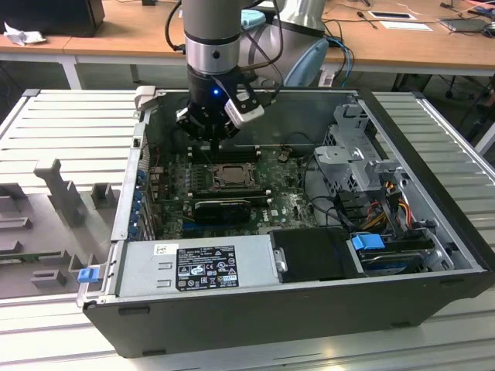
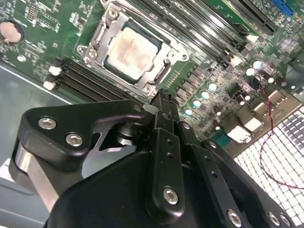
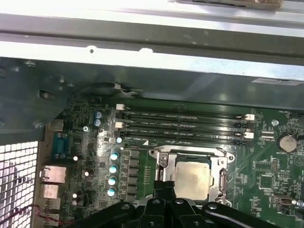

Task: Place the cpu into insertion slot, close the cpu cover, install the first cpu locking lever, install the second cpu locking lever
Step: 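Install the first cpu locking lever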

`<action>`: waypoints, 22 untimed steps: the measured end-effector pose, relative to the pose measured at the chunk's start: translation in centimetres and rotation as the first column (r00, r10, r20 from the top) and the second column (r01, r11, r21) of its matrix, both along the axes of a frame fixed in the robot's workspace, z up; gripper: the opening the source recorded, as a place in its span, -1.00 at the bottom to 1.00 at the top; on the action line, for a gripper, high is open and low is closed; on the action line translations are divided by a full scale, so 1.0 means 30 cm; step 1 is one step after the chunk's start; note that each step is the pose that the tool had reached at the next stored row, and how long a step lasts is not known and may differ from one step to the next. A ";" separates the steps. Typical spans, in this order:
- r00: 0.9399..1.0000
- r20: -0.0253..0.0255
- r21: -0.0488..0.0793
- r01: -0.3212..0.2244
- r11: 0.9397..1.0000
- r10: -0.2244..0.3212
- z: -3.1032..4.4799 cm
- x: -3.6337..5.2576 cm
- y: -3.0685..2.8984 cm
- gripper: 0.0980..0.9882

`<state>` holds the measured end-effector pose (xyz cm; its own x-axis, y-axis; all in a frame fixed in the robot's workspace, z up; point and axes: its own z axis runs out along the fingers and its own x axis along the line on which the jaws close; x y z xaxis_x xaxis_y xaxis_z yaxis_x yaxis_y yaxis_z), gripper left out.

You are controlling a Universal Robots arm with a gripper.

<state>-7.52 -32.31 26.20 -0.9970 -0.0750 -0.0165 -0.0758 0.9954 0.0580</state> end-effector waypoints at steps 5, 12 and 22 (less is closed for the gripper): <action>1.000 0.000 0.000 0.000 1.000 0.000 -0.003 -0.068 0.001 -0.98; 1.000 0.000 0.001 0.000 1.000 0.000 -0.007 -0.127 0.015 -0.98; 1.000 0.000 0.016 0.024 1.000 -0.024 -0.015 -0.137 0.037 -0.98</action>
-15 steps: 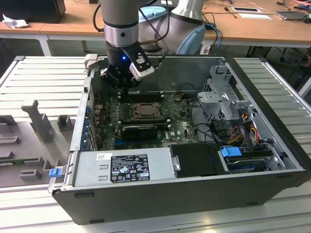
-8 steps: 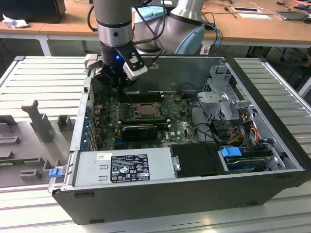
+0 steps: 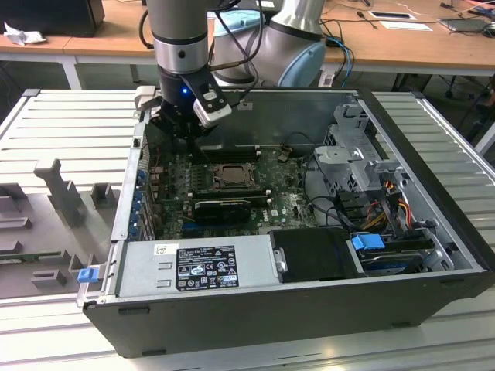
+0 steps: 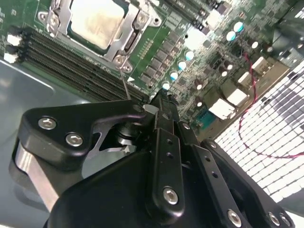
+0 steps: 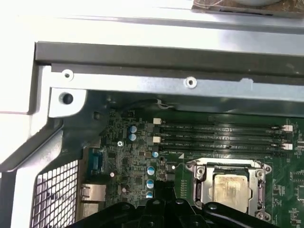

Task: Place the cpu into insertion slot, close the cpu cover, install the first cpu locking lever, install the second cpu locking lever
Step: 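Install the first cpu locking lever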

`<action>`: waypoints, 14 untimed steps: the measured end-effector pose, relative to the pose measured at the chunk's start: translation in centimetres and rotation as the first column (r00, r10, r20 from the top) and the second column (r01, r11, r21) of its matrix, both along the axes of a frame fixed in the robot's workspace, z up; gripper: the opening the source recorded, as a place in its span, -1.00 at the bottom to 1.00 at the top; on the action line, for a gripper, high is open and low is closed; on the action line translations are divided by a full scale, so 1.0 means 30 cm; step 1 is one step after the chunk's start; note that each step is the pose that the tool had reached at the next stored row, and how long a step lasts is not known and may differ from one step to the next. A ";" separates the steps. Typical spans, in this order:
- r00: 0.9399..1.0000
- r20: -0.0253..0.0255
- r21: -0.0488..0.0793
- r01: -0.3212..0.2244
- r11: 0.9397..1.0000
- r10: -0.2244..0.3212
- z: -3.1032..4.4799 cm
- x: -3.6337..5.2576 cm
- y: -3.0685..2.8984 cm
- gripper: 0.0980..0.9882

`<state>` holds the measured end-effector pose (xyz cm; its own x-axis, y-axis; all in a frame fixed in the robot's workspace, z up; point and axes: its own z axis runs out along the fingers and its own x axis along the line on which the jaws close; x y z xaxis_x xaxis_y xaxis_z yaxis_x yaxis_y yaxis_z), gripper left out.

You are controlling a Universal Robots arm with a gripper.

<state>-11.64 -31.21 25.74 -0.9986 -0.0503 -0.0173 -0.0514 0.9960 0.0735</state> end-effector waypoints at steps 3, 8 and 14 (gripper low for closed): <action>1.000 0.000 0.004 0.000 1.000 0.000 -0.006 -0.002 0.019 -0.98; 1.000 0.000 0.005 0.000 1.000 0.000 -0.010 -0.006 0.040 -0.98; 1.000 0.000 0.005 0.000 1.000 0.000 -0.010 0.008 0.041 -0.98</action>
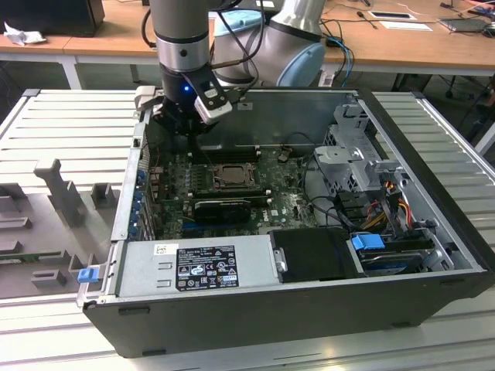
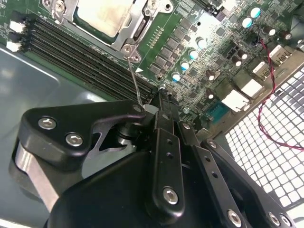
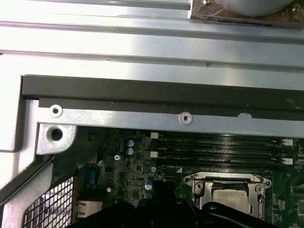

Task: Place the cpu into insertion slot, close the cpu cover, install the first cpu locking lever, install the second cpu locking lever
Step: 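Install the first cpu locking lever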

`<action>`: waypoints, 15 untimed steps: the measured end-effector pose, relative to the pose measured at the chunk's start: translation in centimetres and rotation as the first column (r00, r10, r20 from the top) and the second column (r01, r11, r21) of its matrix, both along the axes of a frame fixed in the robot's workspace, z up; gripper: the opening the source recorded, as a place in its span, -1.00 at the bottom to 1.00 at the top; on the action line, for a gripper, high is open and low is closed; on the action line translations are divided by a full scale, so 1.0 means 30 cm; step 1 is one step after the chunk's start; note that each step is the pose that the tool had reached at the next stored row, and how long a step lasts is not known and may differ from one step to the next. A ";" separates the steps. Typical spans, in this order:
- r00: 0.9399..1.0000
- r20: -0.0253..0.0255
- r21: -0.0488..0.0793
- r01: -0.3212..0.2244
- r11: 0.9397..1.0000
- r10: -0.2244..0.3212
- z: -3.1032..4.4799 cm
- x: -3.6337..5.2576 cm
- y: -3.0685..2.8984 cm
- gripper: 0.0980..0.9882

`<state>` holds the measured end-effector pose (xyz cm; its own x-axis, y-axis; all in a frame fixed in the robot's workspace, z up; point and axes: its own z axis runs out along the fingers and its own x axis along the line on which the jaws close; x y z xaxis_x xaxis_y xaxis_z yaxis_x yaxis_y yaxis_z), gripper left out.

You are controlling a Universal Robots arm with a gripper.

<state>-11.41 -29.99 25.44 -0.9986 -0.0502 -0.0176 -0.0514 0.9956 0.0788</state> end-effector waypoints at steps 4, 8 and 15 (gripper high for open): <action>1.000 0.000 0.000 0.000 1.000 0.000 0.000 0.004 0.000 -0.98; 1.000 0.000 0.000 0.000 1.000 0.000 0.000 0.010 0.000 -0.98; 1.000 0.000 0.000 0.000 1.000 0.000 0.000 0.017 0.000 -0.98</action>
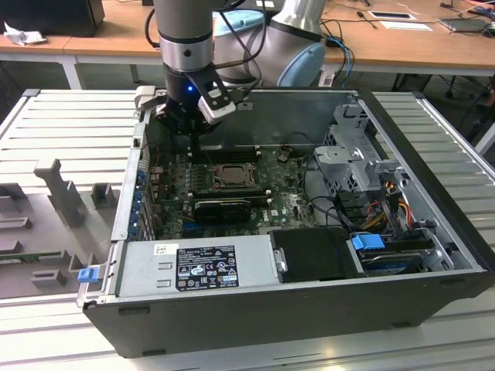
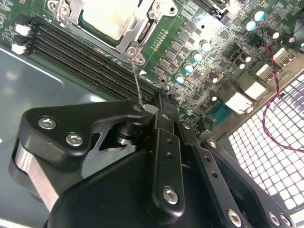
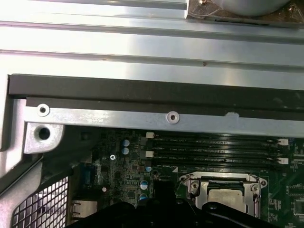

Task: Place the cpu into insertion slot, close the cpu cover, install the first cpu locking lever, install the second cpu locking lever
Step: 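Install the first cpu locking lever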

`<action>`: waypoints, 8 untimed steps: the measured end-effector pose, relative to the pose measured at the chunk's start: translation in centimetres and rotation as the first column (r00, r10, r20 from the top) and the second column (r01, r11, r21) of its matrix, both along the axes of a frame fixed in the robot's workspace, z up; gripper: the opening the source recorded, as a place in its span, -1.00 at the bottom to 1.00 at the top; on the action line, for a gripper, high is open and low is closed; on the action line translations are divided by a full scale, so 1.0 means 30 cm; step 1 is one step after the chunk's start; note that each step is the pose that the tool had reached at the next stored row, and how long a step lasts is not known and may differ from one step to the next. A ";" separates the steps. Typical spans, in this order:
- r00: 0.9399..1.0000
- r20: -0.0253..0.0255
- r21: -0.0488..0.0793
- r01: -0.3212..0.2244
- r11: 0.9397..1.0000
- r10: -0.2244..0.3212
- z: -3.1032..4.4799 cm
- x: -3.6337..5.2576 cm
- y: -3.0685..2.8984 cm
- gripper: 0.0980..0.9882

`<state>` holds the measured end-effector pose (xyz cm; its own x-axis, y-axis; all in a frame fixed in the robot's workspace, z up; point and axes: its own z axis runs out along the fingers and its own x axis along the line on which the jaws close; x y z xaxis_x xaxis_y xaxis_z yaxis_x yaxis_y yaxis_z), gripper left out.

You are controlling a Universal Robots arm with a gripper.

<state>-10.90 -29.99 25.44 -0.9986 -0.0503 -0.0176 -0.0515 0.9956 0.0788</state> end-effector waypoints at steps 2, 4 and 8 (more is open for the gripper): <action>1.000 0.000 0.000 0.000 1.000 0.000 0.000 0.003 0.000 -0.98; 1.000 0.000 0.000 0.000 1.000 0.000 0.000 0.005 0.000 -0.98; 1.000 0.000 0.000 0.000 1.000 0.000 0.000 0.010 0.000 -0.98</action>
<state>-10.59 -29.99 25.44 -0.9986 -0.0503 -0.0176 -0.0515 0.9956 0.0788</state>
